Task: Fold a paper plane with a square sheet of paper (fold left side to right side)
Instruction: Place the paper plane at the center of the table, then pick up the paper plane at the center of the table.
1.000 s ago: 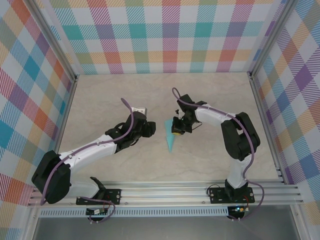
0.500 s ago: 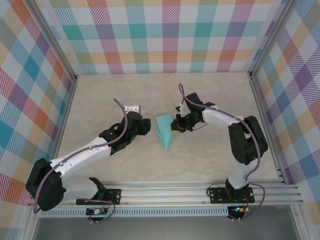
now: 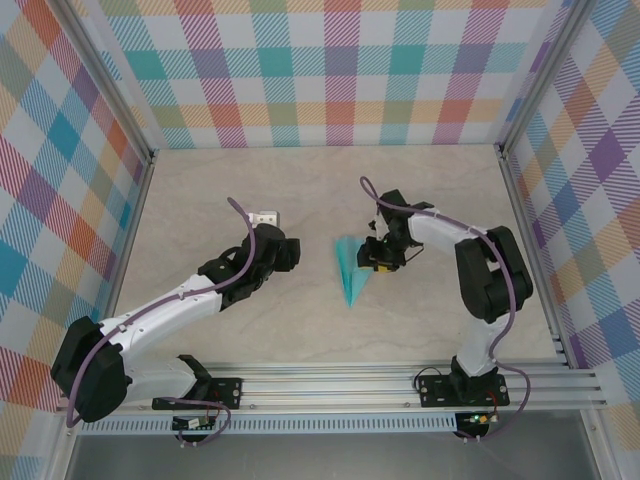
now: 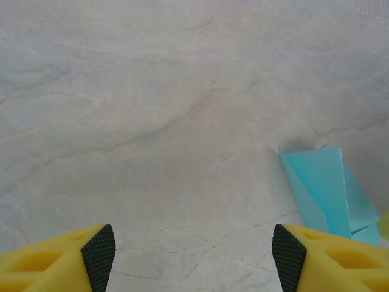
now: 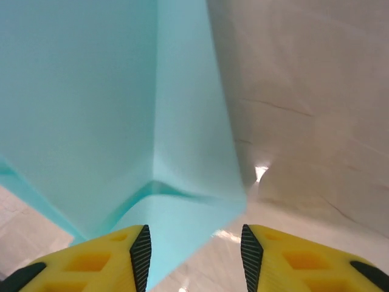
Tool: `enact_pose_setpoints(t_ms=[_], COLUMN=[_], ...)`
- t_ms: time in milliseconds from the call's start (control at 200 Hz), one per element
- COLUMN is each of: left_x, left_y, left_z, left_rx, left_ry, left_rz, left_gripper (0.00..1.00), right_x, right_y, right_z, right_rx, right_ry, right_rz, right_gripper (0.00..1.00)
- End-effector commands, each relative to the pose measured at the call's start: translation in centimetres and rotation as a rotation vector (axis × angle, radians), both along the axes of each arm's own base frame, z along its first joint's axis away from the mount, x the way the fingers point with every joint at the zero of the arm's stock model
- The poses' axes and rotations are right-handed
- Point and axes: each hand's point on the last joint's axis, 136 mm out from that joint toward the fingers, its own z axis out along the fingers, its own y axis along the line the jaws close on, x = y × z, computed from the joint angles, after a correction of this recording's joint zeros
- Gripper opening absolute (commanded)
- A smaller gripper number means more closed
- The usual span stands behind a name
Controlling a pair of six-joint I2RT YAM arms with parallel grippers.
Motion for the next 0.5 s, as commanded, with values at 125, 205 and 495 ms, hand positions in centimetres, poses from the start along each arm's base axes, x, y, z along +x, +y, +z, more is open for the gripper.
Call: enact_pose_setpoints(t_ms=[125,205,495], left_x=[0.7,0.7,0.4], left_y=[0.4,0.4,0.5], left_z=[1.3,1.1,0.9], left_rx=[-0.024,-0.028,-0.023], left_ry=[-0.045,-0.041,-0.031], left_rz=[0.030,0.032,0.032], left_gripper=[0.82,0.86,0.89], right_x=[-2.1,-2.8,-3.6], right_y=[1.0,2.3,4.5], right_z=[3.0,2.2,-0.1], right_rx=[-0.093,-0.084,-0.118], right_ry=[-0.061,-0.031,0.011], right_rz=[0.056,0.052,0.097], right_gripper=[0.55,0.58,0.55])
